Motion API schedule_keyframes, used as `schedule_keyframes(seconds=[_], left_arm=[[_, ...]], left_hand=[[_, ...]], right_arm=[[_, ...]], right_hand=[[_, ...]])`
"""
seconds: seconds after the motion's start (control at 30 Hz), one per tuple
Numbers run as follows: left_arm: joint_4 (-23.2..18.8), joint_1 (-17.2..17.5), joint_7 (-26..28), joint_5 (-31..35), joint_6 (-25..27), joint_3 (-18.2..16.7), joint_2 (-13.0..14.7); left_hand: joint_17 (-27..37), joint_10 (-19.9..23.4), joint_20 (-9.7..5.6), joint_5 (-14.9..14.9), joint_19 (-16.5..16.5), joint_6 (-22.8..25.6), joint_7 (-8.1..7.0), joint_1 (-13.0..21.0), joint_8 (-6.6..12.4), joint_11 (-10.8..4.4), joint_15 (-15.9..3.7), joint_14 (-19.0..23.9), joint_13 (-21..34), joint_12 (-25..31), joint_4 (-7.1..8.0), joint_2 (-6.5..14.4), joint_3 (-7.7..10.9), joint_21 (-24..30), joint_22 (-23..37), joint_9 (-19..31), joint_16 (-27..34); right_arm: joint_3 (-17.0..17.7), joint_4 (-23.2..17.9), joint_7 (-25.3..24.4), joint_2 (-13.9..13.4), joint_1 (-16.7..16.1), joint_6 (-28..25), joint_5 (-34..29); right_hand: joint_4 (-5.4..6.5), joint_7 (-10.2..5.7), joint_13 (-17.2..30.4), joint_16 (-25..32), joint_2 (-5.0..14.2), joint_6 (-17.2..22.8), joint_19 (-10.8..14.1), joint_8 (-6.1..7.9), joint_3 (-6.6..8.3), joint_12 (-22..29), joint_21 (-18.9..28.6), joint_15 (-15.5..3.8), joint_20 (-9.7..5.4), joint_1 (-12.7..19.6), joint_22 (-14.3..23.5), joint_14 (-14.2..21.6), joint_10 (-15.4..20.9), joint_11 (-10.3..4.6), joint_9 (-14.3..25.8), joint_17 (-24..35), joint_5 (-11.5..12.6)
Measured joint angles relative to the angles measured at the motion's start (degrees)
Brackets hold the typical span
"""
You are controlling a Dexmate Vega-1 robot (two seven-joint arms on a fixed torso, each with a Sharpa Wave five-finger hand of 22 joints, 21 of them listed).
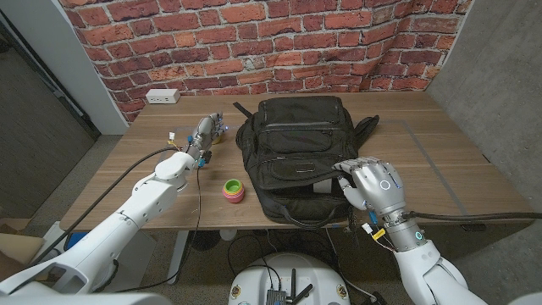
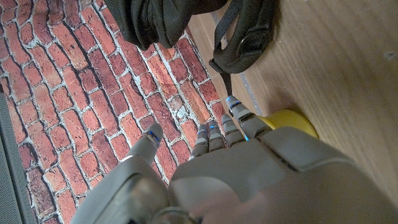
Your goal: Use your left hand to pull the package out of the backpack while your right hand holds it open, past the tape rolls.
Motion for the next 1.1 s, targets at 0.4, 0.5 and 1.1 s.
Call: schedule_keyframes(seconds=[0.4,0.5,1.1], left_arm=[[-0.88,0.13,0.18,0.33,0.00,-0.01,0.25],[-1.11,0.26,0.31,0.37,0.00,-0.05,0.33],[-1.91,0.65,1.13,0.86,0.27,-0.18,0.46]], left_hand=[[0.00,0.06,0.00,0.00,0.00,0.06,-0.06,0.00,0.00,0.06,0.00,0.00,0.00,0.00,0.00,0.00,-0.01,0.00,0.00,0.00,0.00],[0.00,0.06,0.00,0.00,0.00,0.20,-0.20,0.00,0.00,0.06,0.00,0.00,0.00,0.00,0.00,0.00,-0.01,0.00,0.00,0.00,0.00],[0.00,0.06,0.14,0.00,0.14,0.31,-0.08,0.00,0.00,0.06,0.00,0.00,0.00,0.00,0.00,0.00,-0.01,0.00,0.00,0.00,0.00]], right_arm=[[1.97,-1.80,1.62,-0.10,0.73,1.50,4.06],[2.57,-2.29,2.09,-0.17,0.82,2.01,5.23],[7.34,-5.40,4.81,1.46,0.33,4.52,12.58]], right_hand=[[-0.01,0.05,-0.04,-0.69,0.36,1.17,0.00,-0.03,0.94,-0.02,0.44,-0.34,0.00,-0.07,0.02,0.75,1.80,0.05,0.01,-0.26,0.02],[-0.01,0.03,0.19,-1.04,0.36,1.67,0.00,-0.19,0.95,-0.06,0.44,-0.22,0.00,-0.07,0.02,1.04,2.12,0.17,0.01,-0.26,0.03],[-0.66,0.84,0.26,-1.83,0.33,2.90,-0.01,-0.50,1.60,-0.20,0.88,-0.31,0.00,-0.08,0.02,1.54,3.94,0.78,0.19,-0.35,0.01]])
